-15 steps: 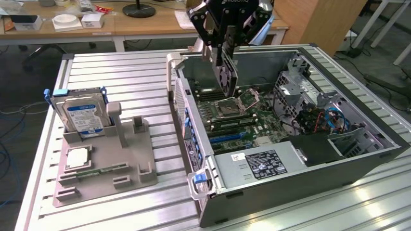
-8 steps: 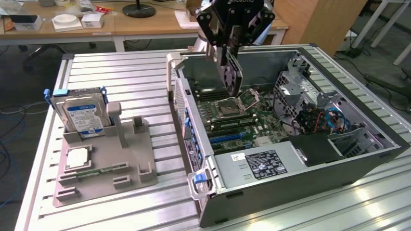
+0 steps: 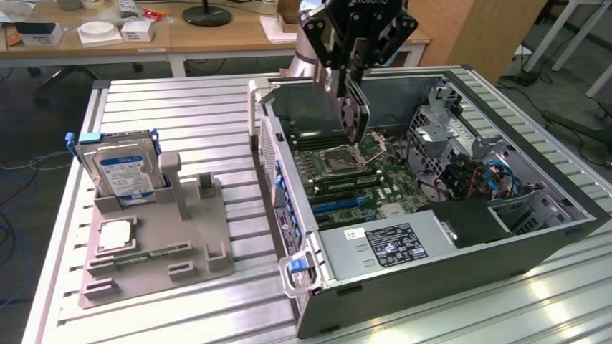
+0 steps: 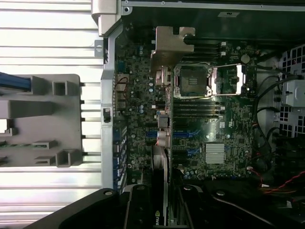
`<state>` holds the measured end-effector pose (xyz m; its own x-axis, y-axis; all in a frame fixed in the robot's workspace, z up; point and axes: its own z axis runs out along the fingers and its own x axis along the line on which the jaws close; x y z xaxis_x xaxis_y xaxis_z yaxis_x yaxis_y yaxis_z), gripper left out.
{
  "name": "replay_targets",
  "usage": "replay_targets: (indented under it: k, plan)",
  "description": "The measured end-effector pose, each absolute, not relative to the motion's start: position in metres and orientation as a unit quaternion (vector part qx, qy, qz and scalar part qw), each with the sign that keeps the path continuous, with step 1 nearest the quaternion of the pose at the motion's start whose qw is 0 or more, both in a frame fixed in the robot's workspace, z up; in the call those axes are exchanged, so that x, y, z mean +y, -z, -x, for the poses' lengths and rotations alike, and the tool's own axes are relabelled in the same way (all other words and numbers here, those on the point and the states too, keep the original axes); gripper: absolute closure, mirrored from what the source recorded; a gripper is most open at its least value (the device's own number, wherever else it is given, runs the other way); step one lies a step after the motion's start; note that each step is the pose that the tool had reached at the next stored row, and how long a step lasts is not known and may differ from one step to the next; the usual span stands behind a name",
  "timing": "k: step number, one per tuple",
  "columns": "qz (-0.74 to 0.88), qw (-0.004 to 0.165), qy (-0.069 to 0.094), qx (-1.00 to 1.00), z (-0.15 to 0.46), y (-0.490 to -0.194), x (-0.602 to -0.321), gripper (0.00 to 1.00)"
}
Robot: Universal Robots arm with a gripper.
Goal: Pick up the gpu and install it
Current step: 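Pick up the gpu and move the gpu toward the slot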
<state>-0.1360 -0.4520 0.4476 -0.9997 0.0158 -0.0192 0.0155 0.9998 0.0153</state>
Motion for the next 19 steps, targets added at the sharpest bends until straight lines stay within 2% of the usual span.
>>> replay_targets:
  k: [19]
  plan:
    - [-0.008,0.010,-0.008,1.000,0.111,-0.448,-0.452,0.74]
